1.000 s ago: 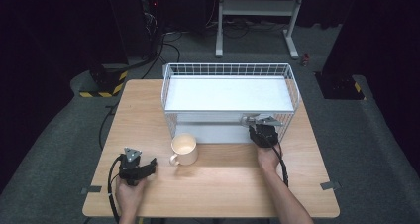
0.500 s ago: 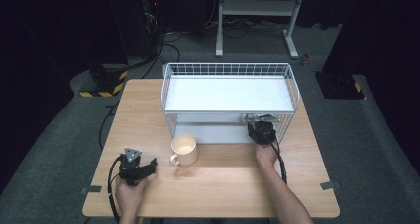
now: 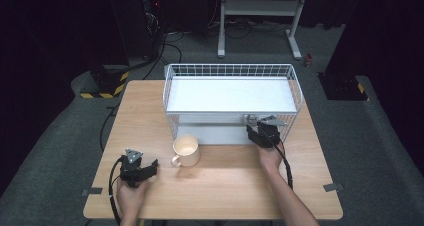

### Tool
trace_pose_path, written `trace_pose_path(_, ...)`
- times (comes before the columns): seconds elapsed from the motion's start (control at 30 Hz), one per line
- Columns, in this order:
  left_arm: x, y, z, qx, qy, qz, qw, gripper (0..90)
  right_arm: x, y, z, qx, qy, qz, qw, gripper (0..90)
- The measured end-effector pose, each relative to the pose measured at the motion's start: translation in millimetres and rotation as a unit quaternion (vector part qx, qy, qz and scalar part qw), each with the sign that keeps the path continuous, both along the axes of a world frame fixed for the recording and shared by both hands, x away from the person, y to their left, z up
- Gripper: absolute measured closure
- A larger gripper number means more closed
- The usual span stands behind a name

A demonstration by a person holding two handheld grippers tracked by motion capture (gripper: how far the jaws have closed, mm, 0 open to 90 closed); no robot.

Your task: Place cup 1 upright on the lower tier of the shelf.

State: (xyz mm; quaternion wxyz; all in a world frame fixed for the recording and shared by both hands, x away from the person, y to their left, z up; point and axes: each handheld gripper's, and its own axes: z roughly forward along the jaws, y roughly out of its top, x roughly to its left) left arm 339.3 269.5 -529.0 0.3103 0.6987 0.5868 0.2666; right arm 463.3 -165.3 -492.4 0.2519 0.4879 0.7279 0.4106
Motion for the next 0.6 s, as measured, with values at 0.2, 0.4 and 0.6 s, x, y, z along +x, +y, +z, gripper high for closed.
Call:
trace_pose_path(0.2,-0.1,0.0,0.0,-0.001,-0.001,-0.003,1.0,26.4,-13.3,-5.3,6.9,0.015,0.003,0.013,0.9998,44.1)
trace_pose_path(0.4,-0.2,0.1,0.1,-0.001,0.0,-0.004,1.0,26.8,-22.7,-16.1,14.4,0.031,-0.009,0.026,0.9991,40.7)
trace_pose_path(0.6,-0.1,0.0,0.0,-0.001,-0.001,-0.003,1.0,26.8,-28.8,-24.7,17.7,0.042,-0.014,0.031,0.9985,37.8)
